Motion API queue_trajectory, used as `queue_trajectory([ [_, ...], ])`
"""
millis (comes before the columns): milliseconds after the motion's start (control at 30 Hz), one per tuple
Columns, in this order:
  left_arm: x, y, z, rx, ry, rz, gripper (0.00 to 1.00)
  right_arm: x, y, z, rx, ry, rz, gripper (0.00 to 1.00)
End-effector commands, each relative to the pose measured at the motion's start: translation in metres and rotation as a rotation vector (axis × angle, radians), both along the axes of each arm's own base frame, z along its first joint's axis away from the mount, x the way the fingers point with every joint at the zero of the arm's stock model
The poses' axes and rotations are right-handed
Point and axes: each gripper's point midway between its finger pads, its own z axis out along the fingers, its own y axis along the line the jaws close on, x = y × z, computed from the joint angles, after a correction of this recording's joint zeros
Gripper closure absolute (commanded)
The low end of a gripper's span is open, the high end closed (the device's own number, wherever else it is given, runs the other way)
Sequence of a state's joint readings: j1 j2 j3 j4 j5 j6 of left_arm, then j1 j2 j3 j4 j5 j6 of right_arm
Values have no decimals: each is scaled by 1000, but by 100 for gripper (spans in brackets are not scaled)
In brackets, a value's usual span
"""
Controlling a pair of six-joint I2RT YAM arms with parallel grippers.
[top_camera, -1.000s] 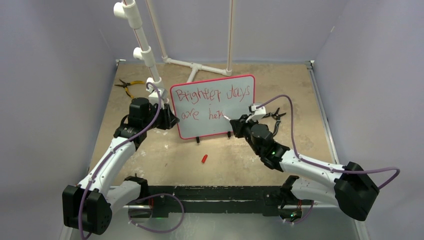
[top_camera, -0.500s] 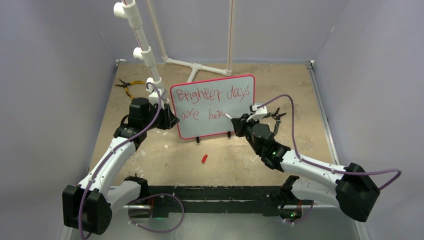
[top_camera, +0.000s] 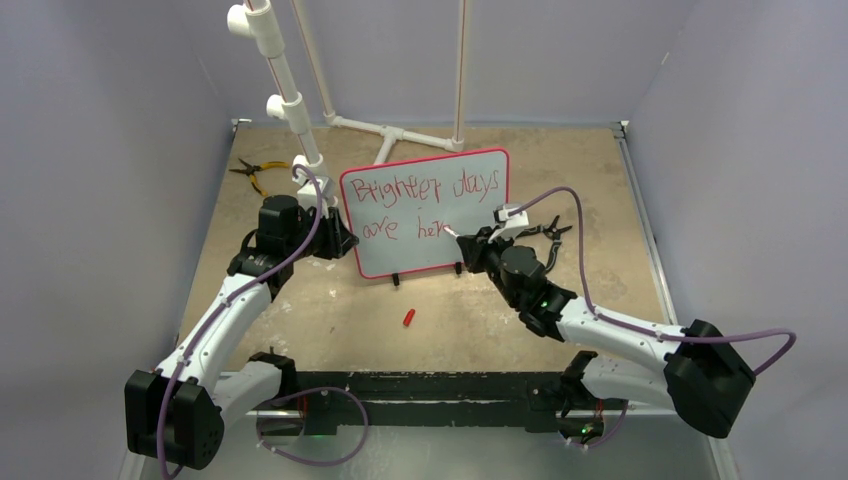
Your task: Write a sentence on the whiteboard
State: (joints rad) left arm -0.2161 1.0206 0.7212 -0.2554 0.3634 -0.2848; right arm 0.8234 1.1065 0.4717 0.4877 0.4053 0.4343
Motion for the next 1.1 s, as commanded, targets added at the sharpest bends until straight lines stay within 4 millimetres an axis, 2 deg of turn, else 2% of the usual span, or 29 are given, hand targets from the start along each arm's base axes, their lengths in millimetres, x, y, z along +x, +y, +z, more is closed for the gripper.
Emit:
queue_trajectory([
  [0,2,2,3,-1,-32,0,74,5,2,13,24,-20,-4,100],
  [267,1,1,4,-4,-32,-3,74,-4,-2,-11,17,48,0,100],
  [433,1,1,4,-4,-33,-2,74,-5,-6,-19,1,73,-19,100],
  [767,1,2,5,-4,-36,-1,74,-3,-16,-17,-7,82,-74,100],
  [1067,1,2,5,-4,-39,1,74,-6,-31,5,26,22,-116,100],
])
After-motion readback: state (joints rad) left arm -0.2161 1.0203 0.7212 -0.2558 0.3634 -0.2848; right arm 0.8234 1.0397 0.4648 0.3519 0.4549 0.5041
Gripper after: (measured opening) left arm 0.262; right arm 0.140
